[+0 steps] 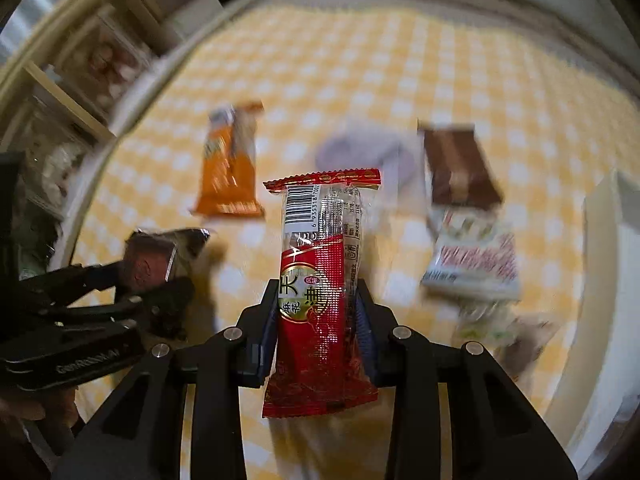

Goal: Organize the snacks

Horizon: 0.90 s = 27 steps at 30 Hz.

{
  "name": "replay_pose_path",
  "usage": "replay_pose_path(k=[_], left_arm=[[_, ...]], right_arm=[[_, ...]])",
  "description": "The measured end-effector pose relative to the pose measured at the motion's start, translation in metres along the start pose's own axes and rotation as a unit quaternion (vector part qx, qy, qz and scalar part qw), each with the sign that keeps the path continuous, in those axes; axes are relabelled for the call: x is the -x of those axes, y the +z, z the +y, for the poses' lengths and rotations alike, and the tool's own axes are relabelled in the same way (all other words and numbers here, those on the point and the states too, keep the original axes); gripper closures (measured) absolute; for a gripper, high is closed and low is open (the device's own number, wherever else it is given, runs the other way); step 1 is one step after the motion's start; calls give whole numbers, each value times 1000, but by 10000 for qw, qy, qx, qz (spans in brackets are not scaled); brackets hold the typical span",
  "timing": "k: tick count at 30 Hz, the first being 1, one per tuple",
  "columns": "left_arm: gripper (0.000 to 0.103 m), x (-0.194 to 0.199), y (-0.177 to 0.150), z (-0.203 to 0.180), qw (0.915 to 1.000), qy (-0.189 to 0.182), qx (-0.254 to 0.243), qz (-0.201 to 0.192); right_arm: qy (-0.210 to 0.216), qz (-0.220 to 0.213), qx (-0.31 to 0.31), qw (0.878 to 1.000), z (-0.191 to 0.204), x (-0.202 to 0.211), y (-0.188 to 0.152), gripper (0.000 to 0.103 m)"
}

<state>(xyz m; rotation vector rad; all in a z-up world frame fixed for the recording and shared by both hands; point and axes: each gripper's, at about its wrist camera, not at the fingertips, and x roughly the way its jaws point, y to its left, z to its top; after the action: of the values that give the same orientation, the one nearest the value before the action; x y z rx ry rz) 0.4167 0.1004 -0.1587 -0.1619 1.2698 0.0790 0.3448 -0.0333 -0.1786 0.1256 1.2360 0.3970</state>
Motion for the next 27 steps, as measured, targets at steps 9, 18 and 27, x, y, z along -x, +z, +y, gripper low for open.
replay_pose_path(k=[9,18,27], left_arm=[[42,63,-8,-19,9959,-100,-133,-889],[42,113,-26,-46,9859,-438,-149,-1606],[42,137,-46,-86,9764,-907,-527,-1890]], right_arm=[[-119,-923,41,9957,-6,61,1,68],[-278,-1559,-42,9874,-24,117,-9,68],[-488,-1954,-309,9790,-74,175,-30,68]])
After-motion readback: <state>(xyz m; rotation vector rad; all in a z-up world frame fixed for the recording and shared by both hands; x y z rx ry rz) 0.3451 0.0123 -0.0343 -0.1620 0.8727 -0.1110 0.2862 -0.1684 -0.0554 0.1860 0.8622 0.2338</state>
